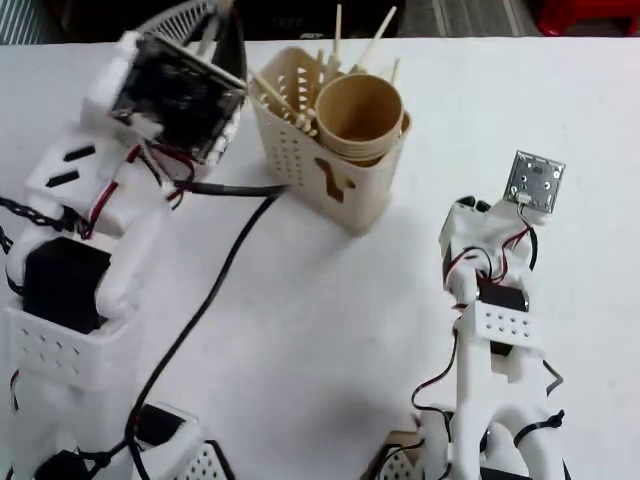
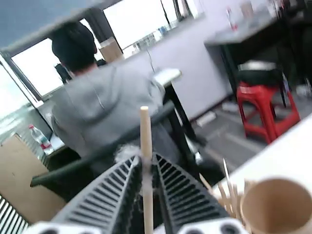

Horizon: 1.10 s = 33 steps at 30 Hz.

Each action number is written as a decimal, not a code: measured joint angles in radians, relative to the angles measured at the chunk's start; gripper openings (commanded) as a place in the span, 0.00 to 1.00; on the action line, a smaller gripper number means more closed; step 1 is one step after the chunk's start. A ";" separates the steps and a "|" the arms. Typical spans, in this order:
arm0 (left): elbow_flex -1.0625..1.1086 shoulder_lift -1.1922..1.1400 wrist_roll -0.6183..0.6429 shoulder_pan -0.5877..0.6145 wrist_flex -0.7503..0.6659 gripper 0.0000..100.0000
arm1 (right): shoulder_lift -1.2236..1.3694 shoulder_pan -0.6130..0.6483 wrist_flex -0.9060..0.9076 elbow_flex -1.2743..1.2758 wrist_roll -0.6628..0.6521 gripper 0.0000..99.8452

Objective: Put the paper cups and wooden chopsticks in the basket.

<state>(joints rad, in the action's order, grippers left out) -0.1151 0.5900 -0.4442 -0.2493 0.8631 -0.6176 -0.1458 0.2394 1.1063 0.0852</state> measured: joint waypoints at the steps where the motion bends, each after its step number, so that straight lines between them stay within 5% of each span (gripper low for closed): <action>1: 0.009 0.000 0.017 0.000 -0.041 0.02 | 0.000 0.000 0.000 0.000 0.000 0.05; 14: 0.427 -0.002 0.175 -0.017 -0.661 0.02 | 0.000 0.000 0.000 0.000 0.000 0.05; 33: 0.615 -0.178 0.265 0.000 -0.848 0.07 | 0.000 0.000 -0.003 0.000 0.000 0.05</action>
<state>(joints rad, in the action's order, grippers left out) 0.5002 0.4120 -0.1788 -0.2493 0.0146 -0.6176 -0.1458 0.2363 1.1063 0.0852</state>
